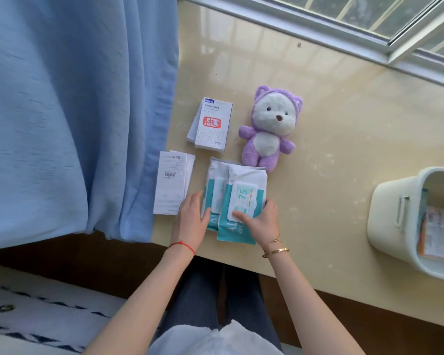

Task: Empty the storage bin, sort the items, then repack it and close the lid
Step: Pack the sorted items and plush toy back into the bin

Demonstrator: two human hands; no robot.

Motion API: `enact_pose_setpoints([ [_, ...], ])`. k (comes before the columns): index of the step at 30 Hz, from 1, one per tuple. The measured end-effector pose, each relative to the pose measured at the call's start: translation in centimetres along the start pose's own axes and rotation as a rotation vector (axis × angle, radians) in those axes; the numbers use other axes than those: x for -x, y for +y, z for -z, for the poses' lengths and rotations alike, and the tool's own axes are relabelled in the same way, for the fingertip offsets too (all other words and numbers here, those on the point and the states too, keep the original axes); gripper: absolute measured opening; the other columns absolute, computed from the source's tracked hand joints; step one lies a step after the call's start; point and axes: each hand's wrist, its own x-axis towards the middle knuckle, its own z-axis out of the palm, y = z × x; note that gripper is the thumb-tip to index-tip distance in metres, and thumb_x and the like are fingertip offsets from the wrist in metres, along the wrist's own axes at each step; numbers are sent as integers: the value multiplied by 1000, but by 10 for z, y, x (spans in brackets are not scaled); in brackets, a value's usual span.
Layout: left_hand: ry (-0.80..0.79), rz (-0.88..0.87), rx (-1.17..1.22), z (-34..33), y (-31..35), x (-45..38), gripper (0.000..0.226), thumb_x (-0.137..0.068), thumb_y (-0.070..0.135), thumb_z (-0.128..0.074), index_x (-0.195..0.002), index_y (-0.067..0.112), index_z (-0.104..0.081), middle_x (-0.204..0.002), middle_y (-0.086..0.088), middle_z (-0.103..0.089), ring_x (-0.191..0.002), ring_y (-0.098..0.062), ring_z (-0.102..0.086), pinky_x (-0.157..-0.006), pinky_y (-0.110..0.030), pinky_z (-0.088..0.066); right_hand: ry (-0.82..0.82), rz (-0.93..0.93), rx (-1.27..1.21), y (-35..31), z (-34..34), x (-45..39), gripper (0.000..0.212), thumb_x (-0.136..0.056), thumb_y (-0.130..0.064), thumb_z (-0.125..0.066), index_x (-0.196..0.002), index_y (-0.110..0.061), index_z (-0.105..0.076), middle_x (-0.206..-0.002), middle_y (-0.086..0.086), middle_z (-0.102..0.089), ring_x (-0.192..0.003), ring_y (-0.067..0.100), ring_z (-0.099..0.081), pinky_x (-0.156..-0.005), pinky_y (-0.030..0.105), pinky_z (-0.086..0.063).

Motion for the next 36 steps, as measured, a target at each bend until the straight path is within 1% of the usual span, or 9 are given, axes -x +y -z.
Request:
enact_pose_setpoints([
  [4, -47, 78, -22, -24, 1, -14, 62, -85, 35, -62, -137, 11, -38, -125, -7, -50, -115, -23, -49, -96, -38, -46, 14, -64, -115, 24, 21, -1, 74, -56, -40, -87, -110, -16, -42, -112, 3, -56, -103, 18, -58, -88, 42, -52],
  [10, -34, 212, 13, -40, 3, -27, 82, -70, 36, -79, -135, 10, -36, -126, -10, -50, -116, -27, -49, -94, -45, -47, 16, -132, -300, 31, 41, 7, 64, -70, -23, -82, -116, -18, -38, -111, -5, -62, -100, 12, -63, -83, 32, -54],
  [16, -55, 272, 87, -36, 15, -28, 73, -60, 35, -86, -118, 11, -46, -115, -7, -53, -103, -24, -56, -85, -42, -52, 53, -171, -456, 28, 62, 24, 66, -73, -25, -80, -122, -16, -37, -117, -4, -58, -103, 12, -62, -85, 33, -55],
  [19, -34, 247, 123, -26, 30, -19, 69, -62, 28, -85, -115, 15, -44, -116, -5, -54, -104, -23, -58, -81, -42, -55, 72, -151, -487, 24, 78, 35, 68, -74, -24, -79, -125, -16, -36, -115, -5, -58, -102, 9, -61, -78, 25, -55],
  [21, -35, 236, 143, -16, 43, -11, 64, -66, 24, -84, -116, 15, -44, -118, -5, -56, -104, -23, -59, -77, -36, -54, 83, -138, -509, 23, 93, 44, 68, -74, -24, -79, -126, -17, -36, -114, -6, -59, -101, 8, -62, -75, 23, -54],
  [25, -66, 232, 268, 5, 80, 11, 61, -72, 19, -80, -121, 15, -44, -121, -5, -60, -104, -21, -61, -67, -25, -51, 100, -126, -546, 26, 128, 61, 68, -73, -28, -79, -125, -19, -36, -114, -6, -60, -100, 12, -64, -75, 27, -55],
  [29, -63, 186, 411, 12, 133, 32, 62, -73, 18, -80, -122, 17, -43, -121, -1, -58, -99, -11, -57, -71, -25, -52, 132, -109, -574, 36, 172, 78, 63, -74, -30, -78, -120, -25, -37, -113, -6, -60, -97, 13, -66, -71, 28, -56],
  [32, -55, 137, 470, 2, 181, 46, 59, -70, 19, -82, -114, 22, -43, -116, 2, -59, -99, -10, -58, -84, -34, -55, 156, -98, -614, 51, 215, 87, 60, -75, -27, -78, -119, -24, -38, -112, -5, -60, -96, 14, -66, -75, 32, -57],
  [36, -116, 55, 599, -38, 251, 64, 60, -67, 14, -84, -114, 19, -47, -111, 6, -63, -95, -1, -63, -81, -27, -55, 205, -80, -599, 83, 287, 87, 62, -74, -28, -78, -120, -22, -38, -113, -5, -61, -99, 15, -65, -79, 35, -57],
])
